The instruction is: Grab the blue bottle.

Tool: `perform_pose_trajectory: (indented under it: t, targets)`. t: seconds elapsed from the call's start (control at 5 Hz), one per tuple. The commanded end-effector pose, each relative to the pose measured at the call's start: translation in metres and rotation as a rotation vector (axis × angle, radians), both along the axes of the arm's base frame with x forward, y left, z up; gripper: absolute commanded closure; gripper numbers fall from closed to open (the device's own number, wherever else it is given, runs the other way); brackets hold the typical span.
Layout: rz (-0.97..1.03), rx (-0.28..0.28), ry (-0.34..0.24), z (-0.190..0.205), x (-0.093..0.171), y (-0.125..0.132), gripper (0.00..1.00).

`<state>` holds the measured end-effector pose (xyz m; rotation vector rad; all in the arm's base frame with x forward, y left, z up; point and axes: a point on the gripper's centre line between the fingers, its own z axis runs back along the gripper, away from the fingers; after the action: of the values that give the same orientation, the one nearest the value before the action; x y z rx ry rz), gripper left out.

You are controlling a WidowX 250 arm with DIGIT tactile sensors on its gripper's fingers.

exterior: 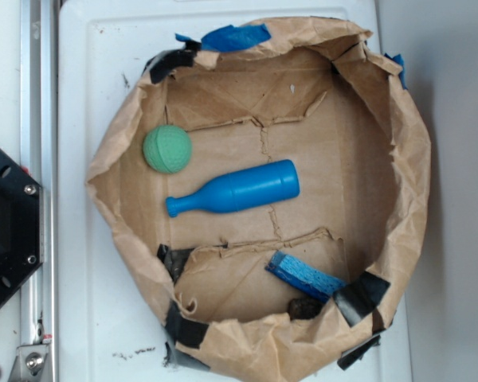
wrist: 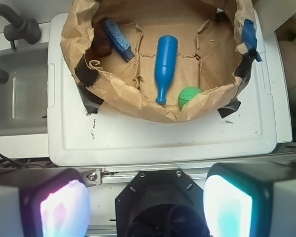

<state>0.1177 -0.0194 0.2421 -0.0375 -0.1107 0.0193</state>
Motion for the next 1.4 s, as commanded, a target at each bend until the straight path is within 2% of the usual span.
perform_pose_trajectory:
  t: [0.0,0.2,1.0,1.2]
  targets:
    - [0.000,0.000,0.000,0.000,0.000,0.000,0.00]
    - [0.007,0.028,-0.050,-0.006,0.039,-0.007,0.00]
    - [0.007,0.028,-0.050,-0.006,0.039,-0.007,0.00]
    - [0.033,0.016,-0.050,-0.027,0.079,0.003,0.00]
